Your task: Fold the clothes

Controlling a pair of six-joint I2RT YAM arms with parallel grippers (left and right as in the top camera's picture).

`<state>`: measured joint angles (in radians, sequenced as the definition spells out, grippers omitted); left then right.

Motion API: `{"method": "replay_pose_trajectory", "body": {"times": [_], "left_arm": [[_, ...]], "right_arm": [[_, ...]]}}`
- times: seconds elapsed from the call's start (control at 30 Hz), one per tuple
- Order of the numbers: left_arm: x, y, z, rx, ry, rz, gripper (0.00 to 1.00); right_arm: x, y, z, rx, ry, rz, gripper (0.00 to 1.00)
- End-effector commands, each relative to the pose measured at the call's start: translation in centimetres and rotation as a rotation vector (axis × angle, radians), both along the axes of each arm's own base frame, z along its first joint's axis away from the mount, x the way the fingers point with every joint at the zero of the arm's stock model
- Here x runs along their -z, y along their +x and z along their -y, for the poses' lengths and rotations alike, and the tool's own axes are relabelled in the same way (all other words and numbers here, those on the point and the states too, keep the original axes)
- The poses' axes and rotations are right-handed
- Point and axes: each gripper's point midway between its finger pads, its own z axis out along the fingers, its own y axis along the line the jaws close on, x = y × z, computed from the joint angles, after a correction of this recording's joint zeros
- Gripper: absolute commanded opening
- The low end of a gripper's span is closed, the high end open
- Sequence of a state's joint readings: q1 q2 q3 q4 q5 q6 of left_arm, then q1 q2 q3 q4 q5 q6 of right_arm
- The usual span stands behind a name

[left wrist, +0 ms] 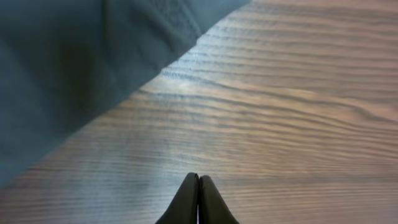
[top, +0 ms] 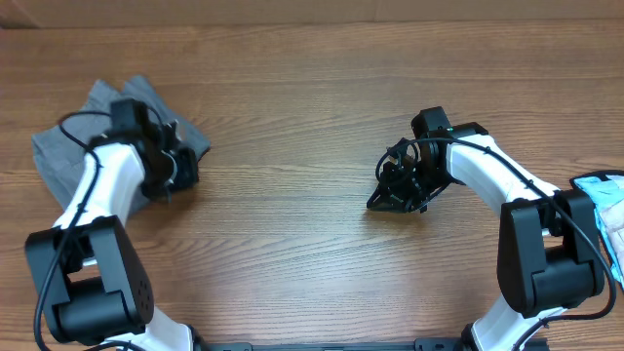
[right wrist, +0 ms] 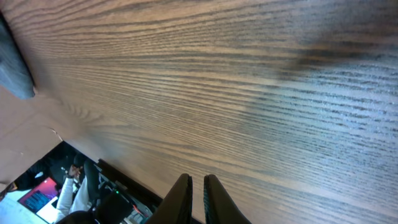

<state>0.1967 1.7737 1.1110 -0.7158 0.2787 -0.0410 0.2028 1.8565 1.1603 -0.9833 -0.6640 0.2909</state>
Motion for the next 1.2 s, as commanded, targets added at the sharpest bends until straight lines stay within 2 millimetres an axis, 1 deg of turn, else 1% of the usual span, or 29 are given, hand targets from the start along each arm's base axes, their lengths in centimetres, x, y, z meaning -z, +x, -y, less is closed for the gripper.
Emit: {"method": "replay_pose_trajectory", "body": {"times": [0.0,0.03,0.1,0.23,0.3,0.4,0.47,0.5,0.57,0.67,0.77,0.83,0.87,0.9,0.93,1.0,1.07,1.1,1.13,1.17], "left_arm": [[2.3,-0.6,-0.7,0.002,0.055,0.01,0.04],[2.8,-0.2,-0.8,0.0,0.066,0.043,0.04],[3.3,0.7,-1.8,-0.04,0.115,0.092,0.04],[3.4,2.6,-3.6,-0.112,0.192,0.183,0.08],[3.7,3.5,-4.4,-0.145,0.224,0.208,0.17],[4.3,4.8,-6.3,-0.233,0.291,0.237,0.24],[4.2,6.0,-6.5,-0.245,0.277,0.262,0.29],[3.7,6.8,-6.4,-0.243,0.263,0.279,0.3],[2.0,8.3,-6.5,-0.24,0.241,0.311,0.29],[-1.3,10.3,-6.8,-0.237,0.238,0.332,0.29],[-4.7,11.4,-7.0,-0.225,0.236,0.314,0.3],[-6.7,11.5,-6.9,-0.202,0.238,0.288,0.31],[-8.0,11.1,-6.8,-0.196,0.235,0.257,0.36],[-8.4,10.9,-6.8,-0.195,0.234,0.243,0.38],[-9.2,10.1,-6.8,-0.195,0.238,0.202,0.41],[-10.0,8.6,-7.2,-0.203,0.257,0.13,0.42],[-9.9,6.8,-7.7,-0.239,0.265,0.054,0.42],[-9.6,5.8,-8.1,-0.268,0.262,0.013,0.41],[-9.3,4.9,-8.4,-0.291,0.259,-0.023,0.34],[-8.7,4.1,-8.8,-0.313,0.254,-0.057,0.24]], "right_arm": [[-0.6,0.8,-0.1,-0.002,0.006,0.032,0.11],[-0.6,0.8,-0.1,-0.002,0.006,0.03,0.11],[-0.6,0.7,-0.1,-0.002,0.006,0.029,0.11],[-0.6,0.6,-0.1,-0.002,0.005,0.024,0.11],[-0.6,0.4,-0.1,-0.002,0.003,0.015,0.11],[-0.6,0.2,0.0,-0.002,0.0,0.001,0.1],[-0.6,-0.1,0.1,-0.002,-0.002,-0.01,0.1],[-0.6,-0.2,0.1,-0.002,-0.004,-0.017,0.1],[-0.7,-0.4,0.1,-0.002,-0.006,-0.026,0.1],[-0.7,-0.6,0.2,-0.002,-0.007,-0.033,0.1],[-0.7,-0.6,0.2,-0.002,-0.008,-0.037,0.1],[-0.7,-0.6,0.2,-0.002,-0.007,-0.034,0.1],[-0.7,-0.5,0.1,-0.002,-0.006,-0.03,0.1],[-0.7,-0.5,0.1,-0.002,-0.006,-0.03,0.1],[-0.7,-0.5,0.1,-0.002,-0.006,-0.03,0.1],[-0.7,-0.5,0.1,-0.002,-0.006,-0.031,0.11],[-0.7,-0.5,0.1,-0.002,-0.007,-0.03,0.11],[-0.7,-0.5,0.1,-0.005,-0.006,-0.028,0.11],[-0.7,-0.5,0.1,-0.005,-0.006,-0.027,0.11],[-0.7,-0.5,0.1,-0.005,-0.006,-0.027,0.11]]}}
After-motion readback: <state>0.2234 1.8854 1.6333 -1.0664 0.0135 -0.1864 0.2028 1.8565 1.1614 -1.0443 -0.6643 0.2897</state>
